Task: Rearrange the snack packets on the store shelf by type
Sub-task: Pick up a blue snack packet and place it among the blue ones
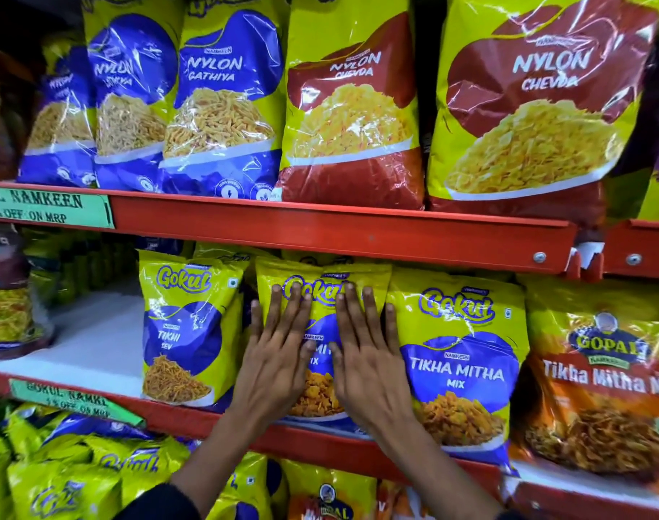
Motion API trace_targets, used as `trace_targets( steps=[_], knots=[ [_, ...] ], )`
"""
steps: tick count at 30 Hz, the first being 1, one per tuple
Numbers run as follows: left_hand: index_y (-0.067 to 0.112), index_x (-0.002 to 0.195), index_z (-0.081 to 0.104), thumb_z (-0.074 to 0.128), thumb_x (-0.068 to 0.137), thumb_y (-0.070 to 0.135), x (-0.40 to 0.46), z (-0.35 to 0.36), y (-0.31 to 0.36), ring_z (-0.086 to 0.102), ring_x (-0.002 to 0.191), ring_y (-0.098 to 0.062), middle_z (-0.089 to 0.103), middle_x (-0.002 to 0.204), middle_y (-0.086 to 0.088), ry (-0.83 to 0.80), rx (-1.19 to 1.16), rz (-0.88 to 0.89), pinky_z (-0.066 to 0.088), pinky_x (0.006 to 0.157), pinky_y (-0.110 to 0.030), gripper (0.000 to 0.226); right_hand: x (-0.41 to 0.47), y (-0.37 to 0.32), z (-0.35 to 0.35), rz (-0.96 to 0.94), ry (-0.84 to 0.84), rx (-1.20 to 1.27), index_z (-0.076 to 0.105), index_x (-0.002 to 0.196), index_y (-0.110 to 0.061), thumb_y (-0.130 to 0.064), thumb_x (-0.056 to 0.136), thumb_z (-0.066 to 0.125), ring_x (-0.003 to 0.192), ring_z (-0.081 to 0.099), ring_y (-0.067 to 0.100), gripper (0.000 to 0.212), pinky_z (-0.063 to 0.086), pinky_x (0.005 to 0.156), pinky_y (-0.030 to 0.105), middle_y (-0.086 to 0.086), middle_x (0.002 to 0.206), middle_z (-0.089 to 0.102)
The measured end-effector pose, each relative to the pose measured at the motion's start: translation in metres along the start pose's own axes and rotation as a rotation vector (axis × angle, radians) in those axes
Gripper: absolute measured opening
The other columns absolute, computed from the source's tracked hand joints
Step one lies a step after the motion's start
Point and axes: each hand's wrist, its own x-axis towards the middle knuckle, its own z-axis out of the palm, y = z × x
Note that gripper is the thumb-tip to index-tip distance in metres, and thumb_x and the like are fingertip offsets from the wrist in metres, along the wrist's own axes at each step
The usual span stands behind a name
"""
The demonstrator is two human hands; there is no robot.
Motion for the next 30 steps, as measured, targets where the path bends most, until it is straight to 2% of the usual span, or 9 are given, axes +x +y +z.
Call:
trace_targets(
  steps=[5, 8, 11, 14, 18, 21, 25, 28, 30],
  knots=[
    [0.012, 0.156, 0.013, 0.031, 0.098, 0.039, 0.002, -0.002, 0.002, -0.002, 0.155, -0.030, 0.009, 0.167, -0.008, -0.024, 0.045, -0.011, 0.005, 0.122, -0.064, 0.067, -0.007, 0.012, -0.015, -0.006, 0.064, -0.015, 0.014, 0.157, -0.013, -0.035, 0.097, 0.042, 0.155, 0.000, 0.025, 0.069, 0.005, 0.124, 0.051, 0.005, 0.167, 0.008],
    [0.010, 0.156, 0.016, 0.032, 0.097, 0.043, -0.007, -0.001, 0.013, -0.002, 0.155, -0.032, 0.010, 0.167, -0.009, -0.021, 0.064, 0.020, -0.002, 0.122, -0.063, 0.069, -0.029, 0.034, -0.024, 0.094, 0.152, -0.061, 0.019, 0.156, -0.011, -0.036, 0.097, 0.042, 0.155, -0.002, 0.028, 0.068, -0.001, 0.125, 0.053, 0.010, 0.166, 0.012],
    [0.010, 0.156, 0.016, 0.030, 0.097, 0.046, -0.010, 0.006, 0.023, -0.004, 0.155, -0.031, 0.010, 0.167, -0.009, -0.074, 0.140, 0.049, 0.004, 0.119, -0.069, 0.070, -0.043, 0.057, -0.022, 0.176, 0.110, -0.133, 0.018, 0.155, -0.008, -0.036, 0.096, 0.043, 0.155, -0.002, 0.030, 0.070, 0.002, 0.124, 0.057, 0.014, 0.166, 0.011],
    [0.011, 0.156, 0.016, 0.031, 0.097, 0.046, -0.007, 0.008, 0.033, -0.003, 0.155, -0.030, 0.014, 0.166, -0.009, -0.072, 0.127, 0.013, 0.003, 0.119, -0.070, 0.070, -0.042, 0.063, -0.022, 0.151, 0.082, -0.114, 0.018, 0.155, -0.007, -0.039, 0.097, 0.043, 0.154, 0.001, 0.031, 0.071, 0.003, 0.123, 0.057, 0.014, 0.166, 0.009],
    [0.010, 0.155, 0.017, 0.029, 0.098, 0.048, -0.004, 0.007, 0.075, -0.002, 0.155, -0.031, 0.011, 0.166, -0.009, -0.055, 0.078, 0.086, 0.004, 0.119, -0.069, 0.070, -0.054, 0.080, -0.036, 0.170, 0.187, -0.056, 0.016, 0.155, -0.011, -0.038, 0.095, 0.040, 0.155, 0.003, 0.028, 0.070, 0.000, 0.124, 0.054, 0.012, 0.166, 0.009],
    [0.014, 0.156, 0.012, 0.021, 0.099, 0.051, -0.001, 0.012, 0.117, -0.003, 0.155, -0.028, 0.009, 0.166, -0.007, -0.066, 0.001, 0.151, 0.003, 0.120, -0.066, 0.068, -0.084, 0.125, -0.052, 0.265, 0.255, -0.066, 0.023, 0.154, -0.008, -0.033, 0.095, 0.040, 0.154, 0.009, 0.030, 0.066, 0.007, 0.124, 0.053, 0.015, 0.164, 0.019],
    [0.012, 0.155, 0.021, 0.040, 0.097, 0.044, 0.011, 0.019, 0.169, 0.001, 0.155, -0.028, 0.011, 0.166, -0.008, -0.036, -0.108, 0.230, 0.007, 0.121, -0.063, 0.069, -0.125, 0.193, -0.059, 0.473, 0.327, -0.046, 0.031, 0.149, 0.001, -0.032, 0.094, 0.041, 0.147, 0.027, 0.041, 0.064, 0.023, 0.119, 0.058, 0.026, 0.155, 0.037],
    [0.008, 0.154, 0.023, 0.042, 0.097, 0.039, 0.035, 0.020, 0.212, 0.004, 0.155, -0.029, 0.016, 0.165, -0.011, -0.031, -0.163, 0.283, 0.010, 0.122, -0.060, 0.067, -0.139, 0.228, -0.069, 0.567, 0.349, -0.014, 0.020, 0.153, 0.000, -0.034, 0.096, 0.037, 0.153, 0.012, 0.036, 0.068, 0.018, 0.123, 0.054, 0.021, 0.163, 0.017],
    [0.009, 0.155, 0.018, 0.040, 0.098, 0.040, 0.049, 0.025, 0.245, -0.003, 0.155, -0.030, 0.009, 0.167, -0.011, -0.064, -0.120, 0.319, 0.002, 0.123, -0.058, 0.068, -0.146, 0.241, -0.073, 0.530, 0.320, -0.049, 0.018, 0.154, 0.000, -0.037, 0.098, 0.033, 0.154, 0.008, 0.033, 0.068, 0.014, 0.124, 0.052, 0.020, 0.164, 0.014]
  ],
)
